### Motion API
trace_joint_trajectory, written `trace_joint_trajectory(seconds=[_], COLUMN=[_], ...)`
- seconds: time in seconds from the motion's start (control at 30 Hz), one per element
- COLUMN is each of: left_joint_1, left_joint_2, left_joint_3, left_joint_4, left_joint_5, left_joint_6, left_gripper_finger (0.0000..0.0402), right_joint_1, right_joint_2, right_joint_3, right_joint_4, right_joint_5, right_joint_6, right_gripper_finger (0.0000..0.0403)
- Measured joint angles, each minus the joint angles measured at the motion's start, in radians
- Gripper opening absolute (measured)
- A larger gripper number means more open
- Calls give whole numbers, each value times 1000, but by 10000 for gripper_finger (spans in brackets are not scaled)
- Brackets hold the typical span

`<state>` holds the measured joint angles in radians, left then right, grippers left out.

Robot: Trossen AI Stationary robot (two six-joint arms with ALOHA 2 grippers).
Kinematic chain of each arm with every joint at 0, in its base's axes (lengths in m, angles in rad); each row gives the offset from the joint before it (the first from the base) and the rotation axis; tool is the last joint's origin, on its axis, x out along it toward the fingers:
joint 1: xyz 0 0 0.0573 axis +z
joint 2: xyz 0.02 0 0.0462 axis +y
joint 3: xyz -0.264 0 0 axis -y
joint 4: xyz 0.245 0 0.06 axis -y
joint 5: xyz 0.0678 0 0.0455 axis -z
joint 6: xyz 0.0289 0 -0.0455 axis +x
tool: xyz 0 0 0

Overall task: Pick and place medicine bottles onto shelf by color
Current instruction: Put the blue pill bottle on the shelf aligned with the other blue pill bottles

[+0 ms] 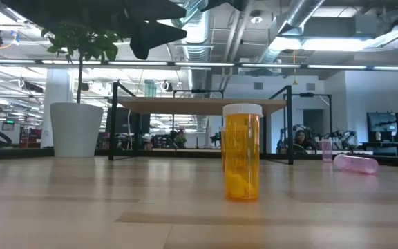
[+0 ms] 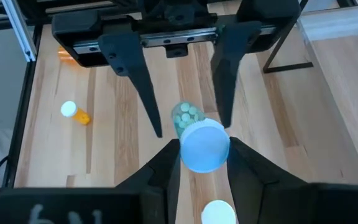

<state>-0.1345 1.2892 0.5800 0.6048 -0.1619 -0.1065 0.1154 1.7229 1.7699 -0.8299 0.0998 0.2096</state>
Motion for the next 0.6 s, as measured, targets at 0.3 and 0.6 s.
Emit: trace_joint_trajectory(seconds=[0.3,0.6], left_joint_1=[0,0], left_joint_2=[0,0], left_joint_3=[0,0], left_joint_4=[0,0], left_joint_5=[-1,-1], left_joint_6=[1,4], left_gripper_finger=[149,100], right_joint_1=[0,0], right_joint_2=[0,0], right_joint_3=[0,0], right_joint_4=[-1,-1], right_joint_5=[1,3], right_joint_6=[0,0], right_gripper_finger=[122,130])
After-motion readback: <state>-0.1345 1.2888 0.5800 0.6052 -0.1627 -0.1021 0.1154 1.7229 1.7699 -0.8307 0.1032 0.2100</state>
